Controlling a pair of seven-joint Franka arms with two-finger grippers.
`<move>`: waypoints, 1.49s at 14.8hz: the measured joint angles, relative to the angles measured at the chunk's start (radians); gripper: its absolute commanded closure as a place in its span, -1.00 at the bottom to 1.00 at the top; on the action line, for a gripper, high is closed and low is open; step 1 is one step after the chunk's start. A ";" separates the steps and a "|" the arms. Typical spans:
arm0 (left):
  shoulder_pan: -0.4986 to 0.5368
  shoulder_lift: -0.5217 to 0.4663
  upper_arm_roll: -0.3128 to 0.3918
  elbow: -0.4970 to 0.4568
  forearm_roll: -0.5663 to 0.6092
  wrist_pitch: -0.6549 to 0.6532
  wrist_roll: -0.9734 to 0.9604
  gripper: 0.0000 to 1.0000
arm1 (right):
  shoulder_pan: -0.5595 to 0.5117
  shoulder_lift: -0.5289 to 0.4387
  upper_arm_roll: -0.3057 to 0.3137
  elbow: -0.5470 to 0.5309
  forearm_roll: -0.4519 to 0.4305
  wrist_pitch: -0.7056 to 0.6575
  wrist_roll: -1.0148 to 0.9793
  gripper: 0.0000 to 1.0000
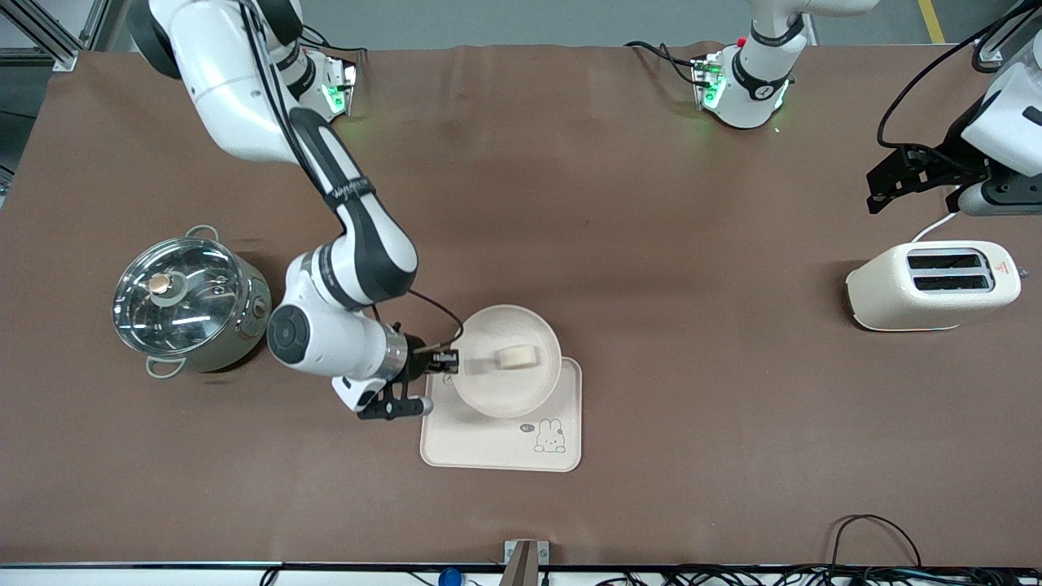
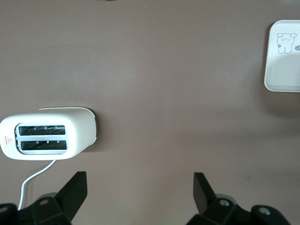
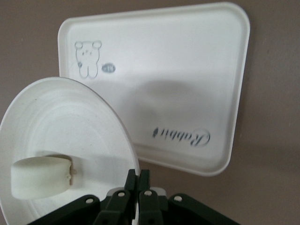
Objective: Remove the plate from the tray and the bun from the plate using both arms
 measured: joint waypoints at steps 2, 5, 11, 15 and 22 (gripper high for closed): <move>0.000 0.000 0.000 0.000 0.000 0.000 0.000 -1.00 | 0.039 -0.110 0.006 -0.171 0.000 0.082 -0.002 0.99; 0.000 0.000 0.000 0.000 0.000 0.000 0.000 -1.00 | 0.099 -0.202 0.012 -0.356 0.000 0.129 -0.002 0.99; 0.001 0.000 0.000 0.000 0.000 0.000 0.000 -1.00 | 0.169 -0.214 0.017 -0.528 0.000 0.307 -0.007 0.99; 0.001 0.000 0.000 0.000 0.000 0.000 0.000 -1.00 | 0.174 -0.199 0.017 -0.547 0.000 0.342 -0.008 0.99; 0.001 0.001 0.000 0.000 0.000 0.000 0.000 -1.00 | 0.177 -0.158 0.017 -0.547 0.000 0.371 -0.011 -1.00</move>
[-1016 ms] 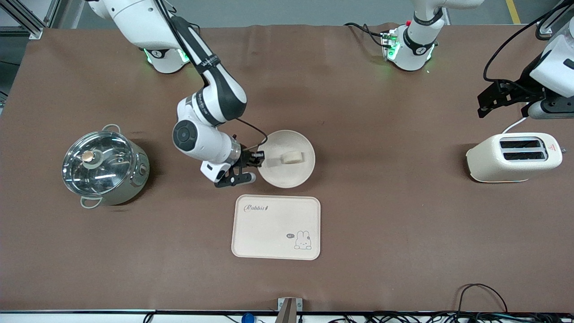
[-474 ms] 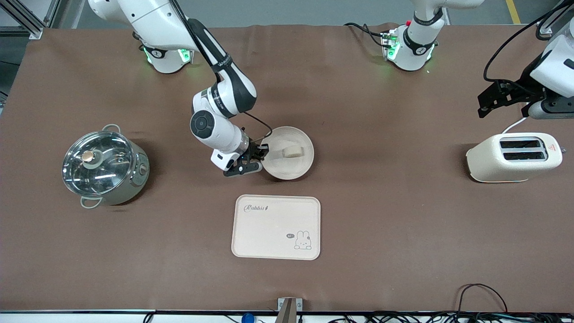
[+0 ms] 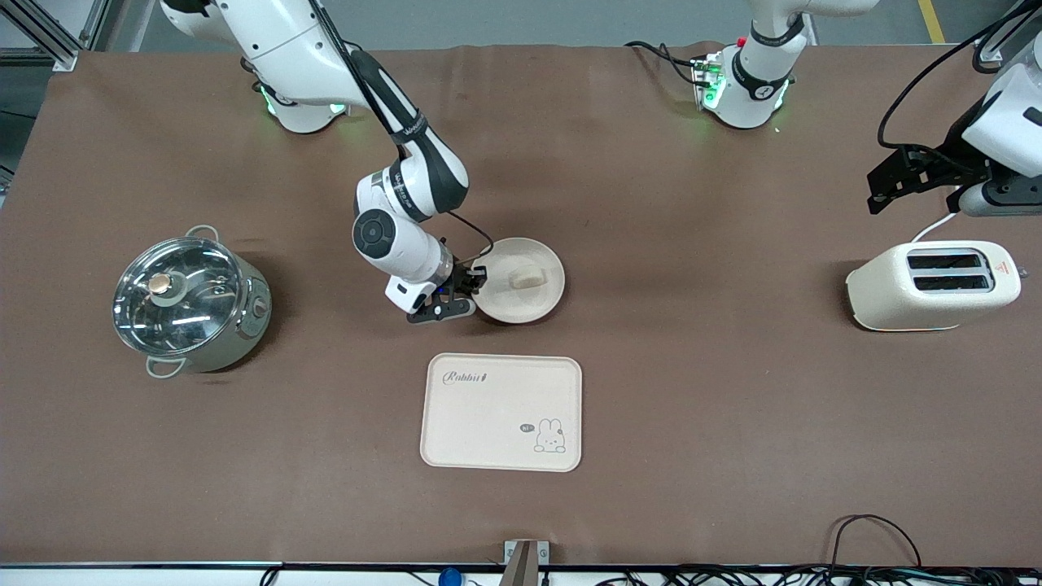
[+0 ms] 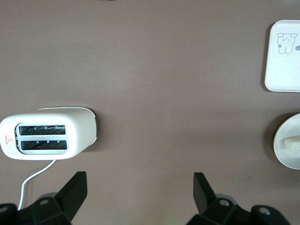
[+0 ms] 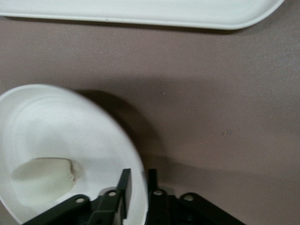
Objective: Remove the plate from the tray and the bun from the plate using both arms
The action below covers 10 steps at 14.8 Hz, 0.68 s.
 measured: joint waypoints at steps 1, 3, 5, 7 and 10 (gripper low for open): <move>0.000 0.000 0.000 0.000 0.000 0.000 0.000 -1.00 | 0.000 0.000 -0.001 0.003 0.000 0.001 0.000 -1.00; 0.000 0.000 0.000 0.000 0.000 0.000 0.000 -1.00 | -0.003 -0.013 -0.015 0.013 0.000 0.002 0.000 -1.00; -0.001 0.001 -0.001 -0.008 0.000 -0.006 -0.004 -1.00 | -0.019 -0.064 -0.058 0.028 0.000 -0.032 0.000 -1.00; -0.007 0.006 -0.012 -0.015 -0.026 -0.004 -0.058 -1.00 | -0.036 -0.141 -0.138 0.042 -0.003 -0.108 -0.002 -1.00; -0.020 0.065 -0.100 -0.027 -0.119 0.065 -0.253 -1.00 | -0.057 -0.234 -0.274 0.120 -0.063 -0.316 -0.021 -1.00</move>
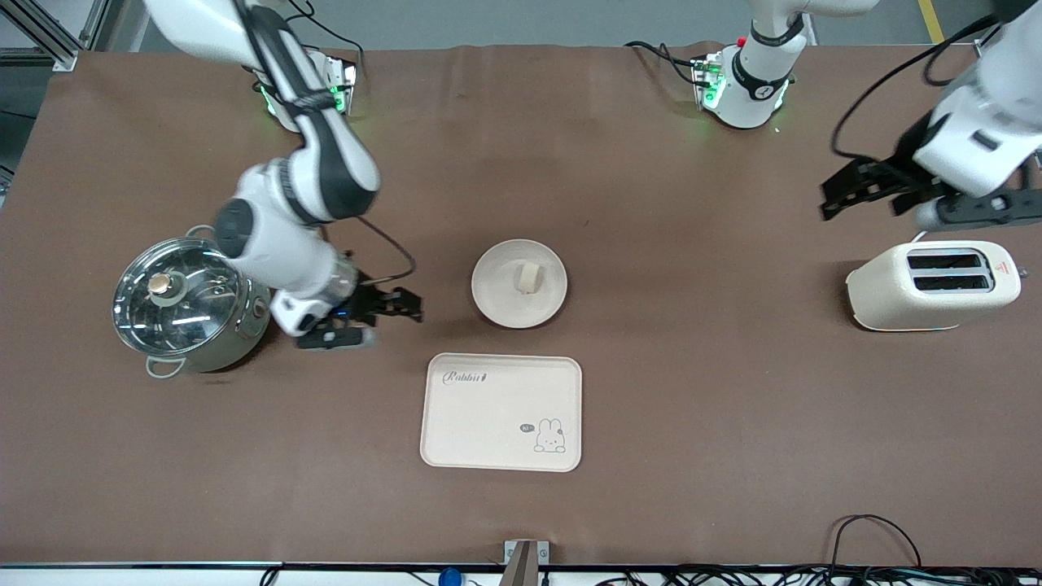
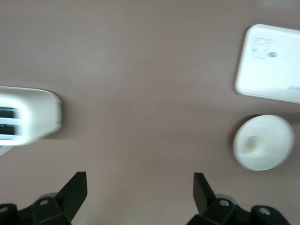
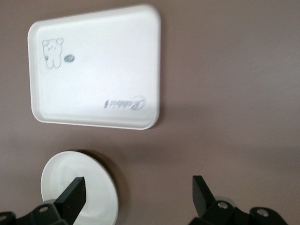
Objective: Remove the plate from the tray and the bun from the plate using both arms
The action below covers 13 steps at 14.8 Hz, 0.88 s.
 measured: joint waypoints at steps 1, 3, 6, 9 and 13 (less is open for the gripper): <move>-0.016 0.041 -0.053 -0.007 -0.001 0.059 -0.080 -1.00 | -0.008 -0.011 -0.029 0.053 -0.045 -0.075 0.000 -1.00; -0.095 0.155 -0.133 -0.017 0.034 0.195 -0.256 -1.00 | -0.030 -0.018 -0.050 0.150 -0.133 -0.187 0.000 -1.00; -0.274 0.344 -0.155 -0.018 0.119 0.380 -0.421 -1.00 | -0.076 -0.032 -0.053 0.216 -0.249 -0.277 0.001 -1.00; -0.382 0.491 -0.154 -0.015 0.172 0.550 -0.528 -0.98 | -0.131 -0.103 -0.055 0.232 -0.284 -0.398 0.000 -1.00; -0.434 0.608 -0.154 -0.011 0.293 0.670 -0.665 -0.99 | -0.214 -0.252 -0.054 0.210 -0.334 -0.521 -0.069 -1.00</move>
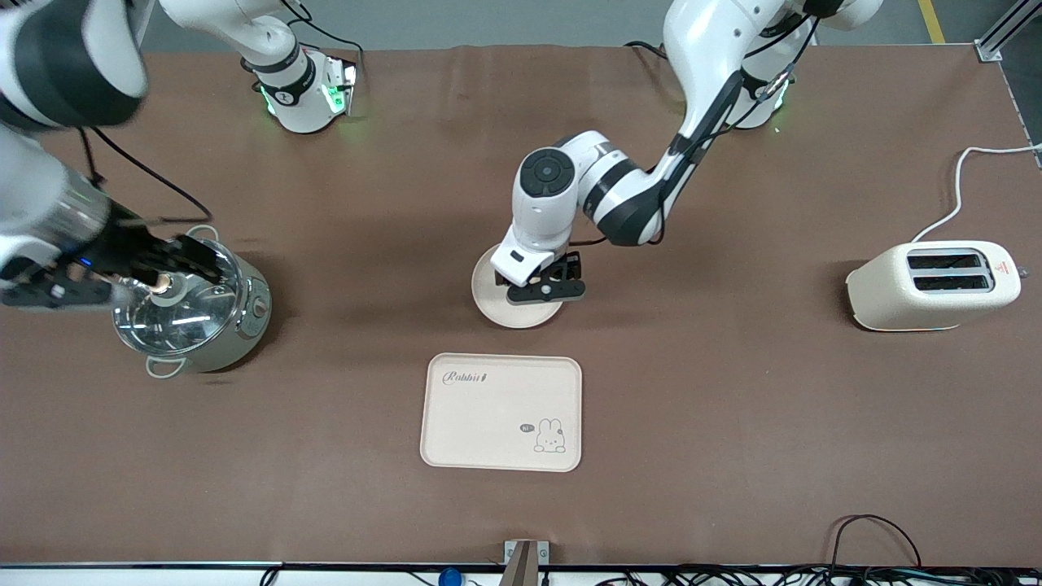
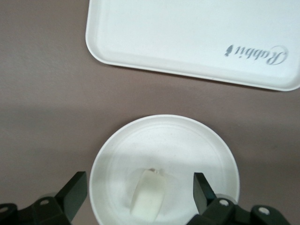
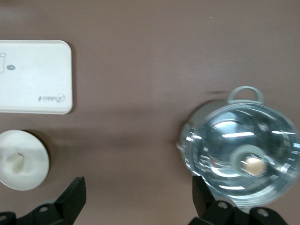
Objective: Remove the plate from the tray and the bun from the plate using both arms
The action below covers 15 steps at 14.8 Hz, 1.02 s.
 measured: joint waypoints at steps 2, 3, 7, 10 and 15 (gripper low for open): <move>-0.020 0.035 0.000 0.001 0.052 0.034 -0.069 -0.99 | -0.050 -0.073 0.015 -0.035 -0.027 -0.025 -0.053 -1.00; -0.032 0.049 0.000 0.001 0.064 0.053 -0.096 -0.99 | -0.079 -0.103 0.028 -0.048 -0.034 -0.046 -0.075 -1.00; -0.065 0.085 0.000 0.000 0.087 0.071 -0.168 -0.95 | -0.139 -0.174 0.053 -0.072 -0.040 -0.118 -0.101 -1.00; -0.071 0.089 0.000 -0.028 0.088 0.090 -0.201 -0.80 | -0.144 -0.183 0.057 -0.076 -0.044 -0.132 -0.101 -1.00; -0.074 0.089 0.000 -0.099 0.121 0.175 -0.245 0.99 | -0.144 -0.183 0.064 -0.077 -0.060 -0.133 -0.101 -1.00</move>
